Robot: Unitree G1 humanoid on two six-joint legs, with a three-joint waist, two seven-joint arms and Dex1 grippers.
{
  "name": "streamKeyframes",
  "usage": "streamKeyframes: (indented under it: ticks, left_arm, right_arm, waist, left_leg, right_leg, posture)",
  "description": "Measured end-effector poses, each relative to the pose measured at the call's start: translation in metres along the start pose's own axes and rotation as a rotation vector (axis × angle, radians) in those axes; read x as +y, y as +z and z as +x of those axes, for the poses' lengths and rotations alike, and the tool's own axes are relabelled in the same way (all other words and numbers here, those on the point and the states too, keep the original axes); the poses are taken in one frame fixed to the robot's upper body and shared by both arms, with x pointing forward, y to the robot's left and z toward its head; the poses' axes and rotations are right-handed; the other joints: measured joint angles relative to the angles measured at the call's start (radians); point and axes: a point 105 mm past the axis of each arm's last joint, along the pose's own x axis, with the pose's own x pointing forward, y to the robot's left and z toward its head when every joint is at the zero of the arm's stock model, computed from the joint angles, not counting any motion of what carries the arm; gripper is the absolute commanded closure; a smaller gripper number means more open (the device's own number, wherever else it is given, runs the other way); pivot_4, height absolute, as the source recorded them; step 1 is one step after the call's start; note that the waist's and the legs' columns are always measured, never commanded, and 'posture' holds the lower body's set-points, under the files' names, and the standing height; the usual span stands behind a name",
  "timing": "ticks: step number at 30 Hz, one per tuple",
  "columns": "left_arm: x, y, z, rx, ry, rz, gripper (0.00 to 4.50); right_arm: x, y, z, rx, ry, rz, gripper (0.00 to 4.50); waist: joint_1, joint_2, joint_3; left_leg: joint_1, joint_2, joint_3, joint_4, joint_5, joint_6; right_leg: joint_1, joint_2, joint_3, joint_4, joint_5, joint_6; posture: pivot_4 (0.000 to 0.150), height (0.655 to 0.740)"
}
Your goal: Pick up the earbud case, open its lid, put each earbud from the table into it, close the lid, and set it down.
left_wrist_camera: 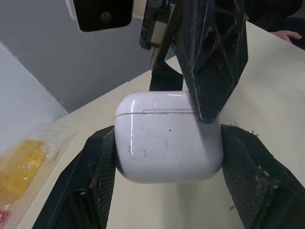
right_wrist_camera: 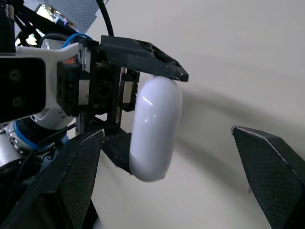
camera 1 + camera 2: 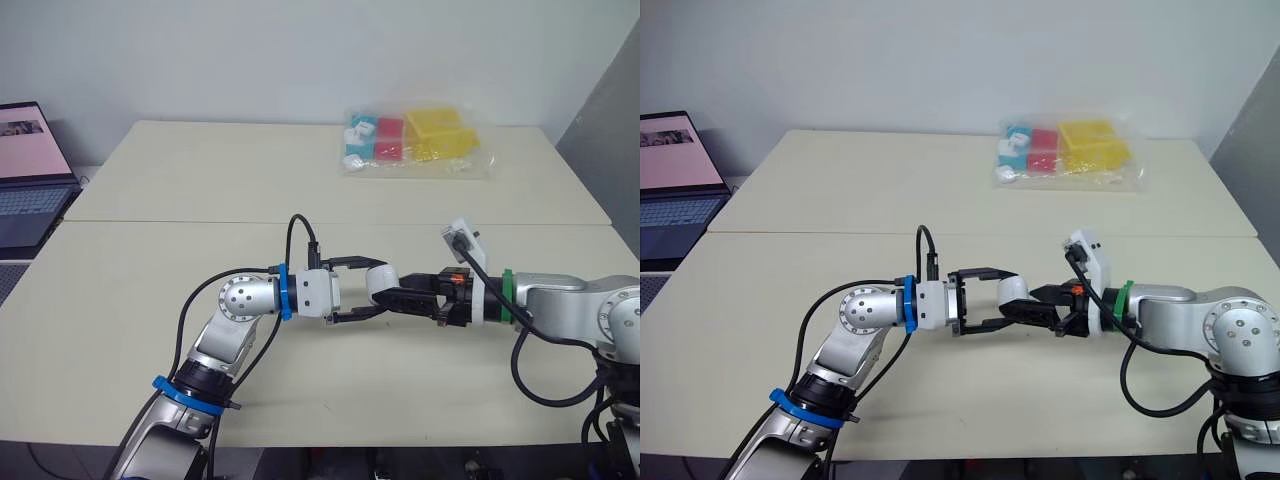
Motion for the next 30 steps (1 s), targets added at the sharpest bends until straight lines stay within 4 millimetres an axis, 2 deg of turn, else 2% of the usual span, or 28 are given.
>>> streamKeyframes:
  ticks: [8, 9, 11, 18, 20, 29, 30]
  left_arm:
    - [0.001, -0.001, -0.001, 0.008, 0.016, -0.002, 1.71]
    - [0.001, -0.001, -0.001, 0.010, 0.018, -0.001, 1.71]
    - [0.001, -0.002, -0.002, 0.013, 0.019, 0.000, 1.71]
    - [0.003, 0.001, -0.001, 0.012, 0.034, 0.008, 1.71]
    - [0.002, 0.000, -0.001, 0.021, 0.035, 0.008, 1.71]
    - [0.003, -0.001, -0.002, 0.029, 0.046, -0.003, 1.71]
    - [0.003, -0.001, -0.003, 0.029, 0.048, -0.008, 1.36]
  right_arm:
    - [0.001, -0.002, 0.007, 0.003, 0.009, 0.043, 0.00]
    - [0.000, -0.002, 0.007, 0.004, 0.009, 0.048, 0.18]
    - [-0.001, -0.003, 0.007, 0.009, 0.007, 0.055, 0.60]
    - [0.001, -0.005, 0.008, 0.015, 0.030, 0.057, 3.17]
    - [0.001, -0.005, 0.009, 0.017, 0.034, 0.060, 3.72]
    - [0.000, -0.004, 0.011, 0.019, 0.045, 0.076, 3.71]
    - [0.000, -0.004, 0.011, 0.019, 0.046, 0.077, 3.71]
  waist:
    - [0.000, 0.000, 0.000]
    - [0.000, 0.000, 0.000]
    - [0.000, 0.000, 0.000]
    - [0.000, 0.000, 0.000]
    - [0.000, 0.000, 0.000]
    - [0.000, 0.000, 0.000]
    - [0.000, 0.000, 0.000]
  left_leg:
    - [-0.003, 0.000, 0.000, 0.000, 0.000, 0.000]
    - [-0.003, 0.000, 0.000, 0.000, 0.000, 0.000]
    - [-0.004, 0.000, 0.000, 0.000, 0.000, 0.000]
    - [-0.005, 0.000, -0.001, 0.000, 0.000, 0.000]
    - [-0.005, 0.000, -0.001, 0.000, 0.000, 0.000]
    - [-0.006, 0.000, -0.001, 0.000, 0.000, 0.000]
    - [-0.006, 0.000, -0.001, 0.000, 0.000, 0.000]
  right_leg:
    - [-0.002, 0.000, 0.000, -0.001, 0.000, 0.000]
    - [-0.002, 0.000, 0.000, -0.001, 0.000, 0.000]
    - [-0.002, 0.000, 0.000, -0.001, 0.000, 0.000]
    - [-0.003, 0.000, 0.000, -0.001, 0.000, 0.000]
    - [-0.004, 0.000, -0.001, -0.001, 0.000, 0.000]
    - [-0.004, 0.000, -0.001, -0.001, 0.000, 0.000]
    - [-0.004, 0.000, -0.001, -0.001, 0.000, 0.000]
  posture:
    - [0.150, 0.7400]
    - [0.150, 0.7400]
    - [0.150, 0.7400]
    - [0.150, 0.7400]
    - [0.150, 0.7400]
    - [0.150, 0.7400]
    - [0.150, 0.7400]
